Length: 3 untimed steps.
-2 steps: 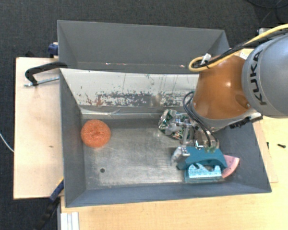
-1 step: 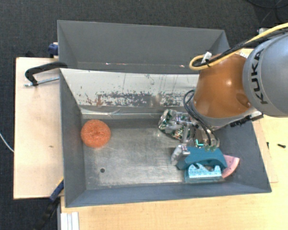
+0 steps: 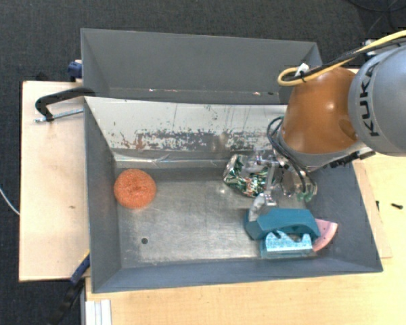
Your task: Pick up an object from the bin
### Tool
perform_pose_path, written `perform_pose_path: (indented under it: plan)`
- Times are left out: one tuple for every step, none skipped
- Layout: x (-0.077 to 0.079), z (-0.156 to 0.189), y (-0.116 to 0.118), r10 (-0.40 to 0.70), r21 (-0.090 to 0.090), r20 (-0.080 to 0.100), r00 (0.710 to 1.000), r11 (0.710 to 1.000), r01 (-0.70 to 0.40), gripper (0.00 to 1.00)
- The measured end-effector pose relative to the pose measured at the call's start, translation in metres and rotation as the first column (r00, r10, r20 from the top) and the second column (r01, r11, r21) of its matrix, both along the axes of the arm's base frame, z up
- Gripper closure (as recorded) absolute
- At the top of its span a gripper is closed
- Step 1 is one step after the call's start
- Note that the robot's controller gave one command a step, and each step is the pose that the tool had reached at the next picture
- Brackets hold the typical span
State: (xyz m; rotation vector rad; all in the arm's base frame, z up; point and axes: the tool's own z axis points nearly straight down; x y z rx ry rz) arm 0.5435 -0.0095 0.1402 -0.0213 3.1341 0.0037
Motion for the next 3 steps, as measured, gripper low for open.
perform_pose_path:
  plan:
    - [0.0214, -0.0226, -0.0238, -0.021, 0.006, 0.002, 1.0, 1.0, 0.021, 0.0]
    - [0.0192, -0.0296, -0.0263, -0.018, -0.001, 0.008, 1.0, 1.0, 0.018, 1.0]
    - [0.0182, -0.031, -0.0257, -0.02, 0.001, 0.007, 1.0, 1.0, 0.02, 0.0]
